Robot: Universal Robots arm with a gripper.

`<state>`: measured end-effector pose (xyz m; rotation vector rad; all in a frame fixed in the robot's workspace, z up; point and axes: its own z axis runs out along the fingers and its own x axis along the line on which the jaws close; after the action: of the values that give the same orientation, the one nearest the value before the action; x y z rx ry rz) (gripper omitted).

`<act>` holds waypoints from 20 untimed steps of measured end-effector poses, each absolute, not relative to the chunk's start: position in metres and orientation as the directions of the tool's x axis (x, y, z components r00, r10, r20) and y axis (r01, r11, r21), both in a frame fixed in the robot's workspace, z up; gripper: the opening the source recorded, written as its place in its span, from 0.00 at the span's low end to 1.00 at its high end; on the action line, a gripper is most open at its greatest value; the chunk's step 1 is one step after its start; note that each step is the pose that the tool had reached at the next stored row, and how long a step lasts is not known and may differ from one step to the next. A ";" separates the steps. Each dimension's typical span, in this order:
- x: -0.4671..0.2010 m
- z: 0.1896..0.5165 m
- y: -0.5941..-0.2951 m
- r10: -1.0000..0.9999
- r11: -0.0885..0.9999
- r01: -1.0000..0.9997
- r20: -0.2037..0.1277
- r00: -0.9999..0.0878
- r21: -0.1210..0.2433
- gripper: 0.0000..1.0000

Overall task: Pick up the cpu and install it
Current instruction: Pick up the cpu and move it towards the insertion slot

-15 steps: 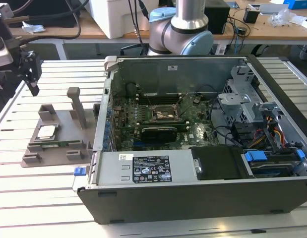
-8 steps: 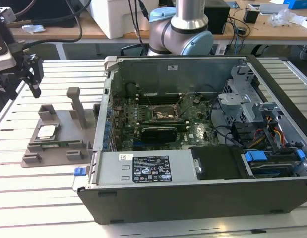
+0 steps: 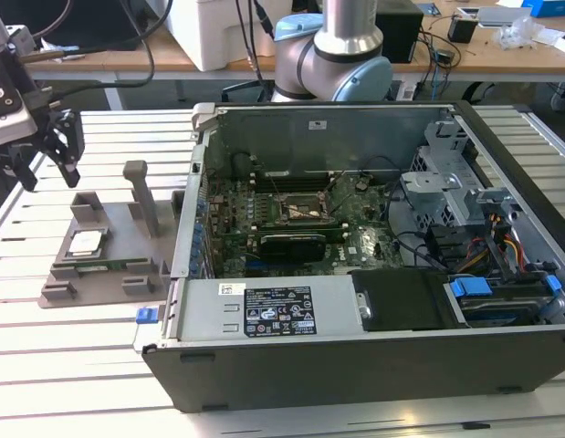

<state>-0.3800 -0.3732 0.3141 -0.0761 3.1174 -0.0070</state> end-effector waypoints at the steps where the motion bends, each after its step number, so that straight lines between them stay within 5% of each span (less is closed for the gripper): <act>1: -0.380 0.312 -0.373 -0.049 0.999 -0.049 -0.023 -0.999 -0.005 0.60; 20: -0.380 0.282 -0.373 -0.049 0.999 -0.049 -0.023 -0.999 -0.005 0.60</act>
<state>-0.3796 -0.3732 0.2820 -0.0761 3.1174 -0.0069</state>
